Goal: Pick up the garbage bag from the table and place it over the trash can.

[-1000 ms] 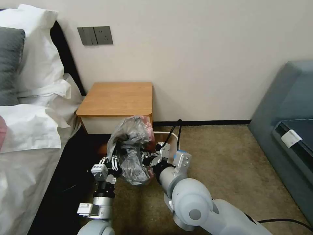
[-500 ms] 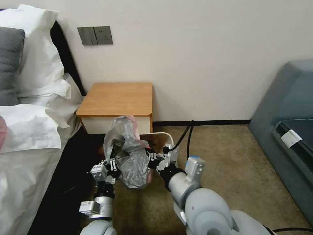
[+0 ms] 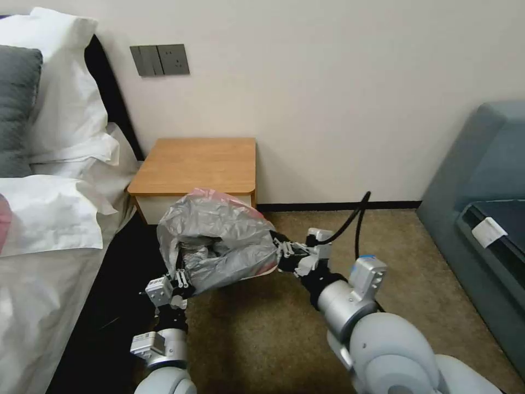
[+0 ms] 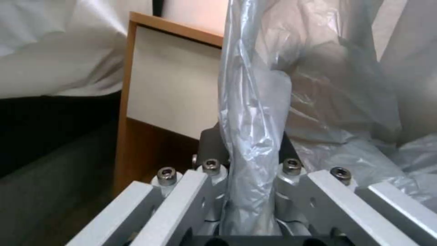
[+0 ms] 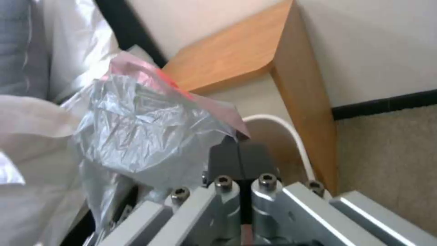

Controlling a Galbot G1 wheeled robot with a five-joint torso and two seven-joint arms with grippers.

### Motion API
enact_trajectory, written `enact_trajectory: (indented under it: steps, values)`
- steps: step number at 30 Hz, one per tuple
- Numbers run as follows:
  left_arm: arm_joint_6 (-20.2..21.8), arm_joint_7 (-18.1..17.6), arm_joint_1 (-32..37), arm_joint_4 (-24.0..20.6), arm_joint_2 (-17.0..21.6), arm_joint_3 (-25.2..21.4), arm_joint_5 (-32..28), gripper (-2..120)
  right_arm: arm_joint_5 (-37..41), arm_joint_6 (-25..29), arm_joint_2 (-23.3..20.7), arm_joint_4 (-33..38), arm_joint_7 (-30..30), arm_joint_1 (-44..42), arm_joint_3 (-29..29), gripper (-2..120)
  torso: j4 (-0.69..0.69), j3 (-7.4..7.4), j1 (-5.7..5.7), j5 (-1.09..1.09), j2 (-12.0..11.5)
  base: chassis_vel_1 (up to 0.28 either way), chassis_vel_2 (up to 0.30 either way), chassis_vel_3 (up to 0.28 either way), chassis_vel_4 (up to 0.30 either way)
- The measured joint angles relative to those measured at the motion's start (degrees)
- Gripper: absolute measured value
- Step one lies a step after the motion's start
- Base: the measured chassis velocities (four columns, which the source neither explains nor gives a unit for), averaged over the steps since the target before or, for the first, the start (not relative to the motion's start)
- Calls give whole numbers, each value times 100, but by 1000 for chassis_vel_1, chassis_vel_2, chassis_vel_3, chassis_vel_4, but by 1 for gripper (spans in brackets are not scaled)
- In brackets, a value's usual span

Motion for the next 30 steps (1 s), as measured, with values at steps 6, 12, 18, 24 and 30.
enact_trajectory:
  steps: [6, 12, 18, 24, 30]
  values:
    - [26, 0, 15, -84, 14, -28, -79, 9, -190, -25, -228, 205, -346, -331, 194, 22, 0, 0, 0, 0, 0, 0, 0, 0, 0]
    - [34, 0, 7, -113, 29, -68, -146, 9, -494, 199, -570, 229, -896, -516, 424, 39, 0, 0, 0, 0, 0, 0, 0, 0, 0]
    - [-82, 348, 38, -169, 77, -98, -297, 9, -89, 799, -769, -45, -2258, 81, 632, 65, 0, 0, 0, 0, 0, 0, 0, 0, 0]
    - [-400, 910, 52, -170, 137, -156, -390, 9, 621, 771, -852, -734, -3271, 975, 515, 85, 1, 1, 0, -1, 0, 0, 0, 0, 0]
    - [-640, 1265, 41, -143, 156, -181, -443, 9, 1475, 499, -1033, -1338, -3638, 1688, 520, 100, 1, 1, 0, 0, 0, 0, 0, 0, 0]
